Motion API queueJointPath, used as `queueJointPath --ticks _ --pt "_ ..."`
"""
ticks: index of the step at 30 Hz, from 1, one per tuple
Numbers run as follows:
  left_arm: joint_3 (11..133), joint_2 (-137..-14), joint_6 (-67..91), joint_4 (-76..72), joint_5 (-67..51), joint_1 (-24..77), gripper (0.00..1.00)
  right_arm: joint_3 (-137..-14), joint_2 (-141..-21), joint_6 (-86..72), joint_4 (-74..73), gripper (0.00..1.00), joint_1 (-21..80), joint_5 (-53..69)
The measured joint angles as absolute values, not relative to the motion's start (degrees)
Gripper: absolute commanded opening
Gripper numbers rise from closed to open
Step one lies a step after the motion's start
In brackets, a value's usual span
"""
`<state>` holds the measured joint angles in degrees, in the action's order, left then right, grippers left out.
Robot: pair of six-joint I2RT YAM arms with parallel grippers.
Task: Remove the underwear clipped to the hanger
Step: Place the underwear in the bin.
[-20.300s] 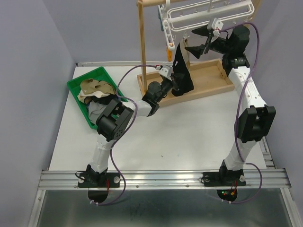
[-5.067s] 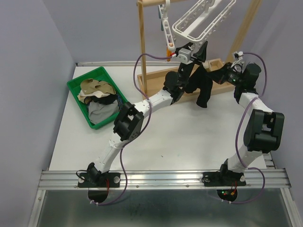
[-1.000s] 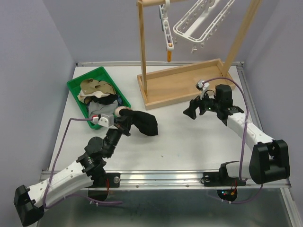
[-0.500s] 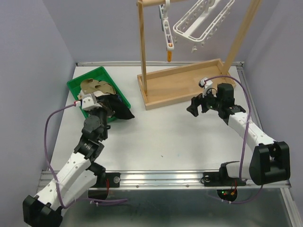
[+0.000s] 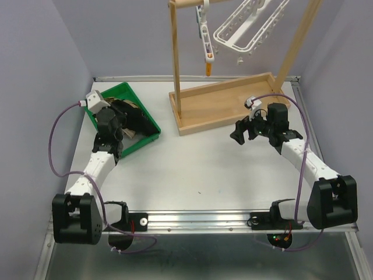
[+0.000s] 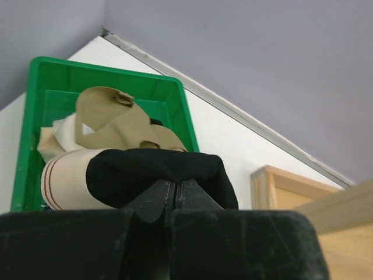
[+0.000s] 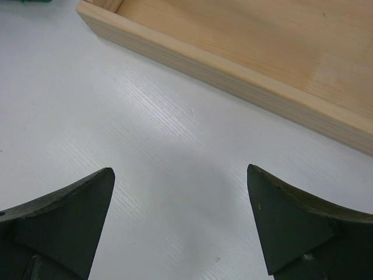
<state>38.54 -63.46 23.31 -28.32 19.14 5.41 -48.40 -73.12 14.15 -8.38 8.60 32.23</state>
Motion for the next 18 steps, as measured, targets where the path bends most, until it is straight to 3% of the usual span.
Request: queueJointPath --ticks 10,13,14,18 --pt "46.5 -80.3 25.6 -31.0 22.1 -1.2 0.00 -48.4 -73.0 14.7 -8.6 1.00 8.6 32.6" --pt "49.6 -86.3 26.5 -30.6 20.2 -1.5 0.11 -48.4 -72.9 14.9 -8.7 1.00 8.6 32.4" --pt "50.7 -88.7 27.0 -30.0 19.2 -1.7 0.21 -48.4 -72.8 15.0 -8.7 1.00 8.6 32.3" --pt "52.5 -94.5 28.4 -27.6 14.8 -2.7 0.42 -48.4 -71.8 15.3 -9.0 1.00 8.6 31.4"
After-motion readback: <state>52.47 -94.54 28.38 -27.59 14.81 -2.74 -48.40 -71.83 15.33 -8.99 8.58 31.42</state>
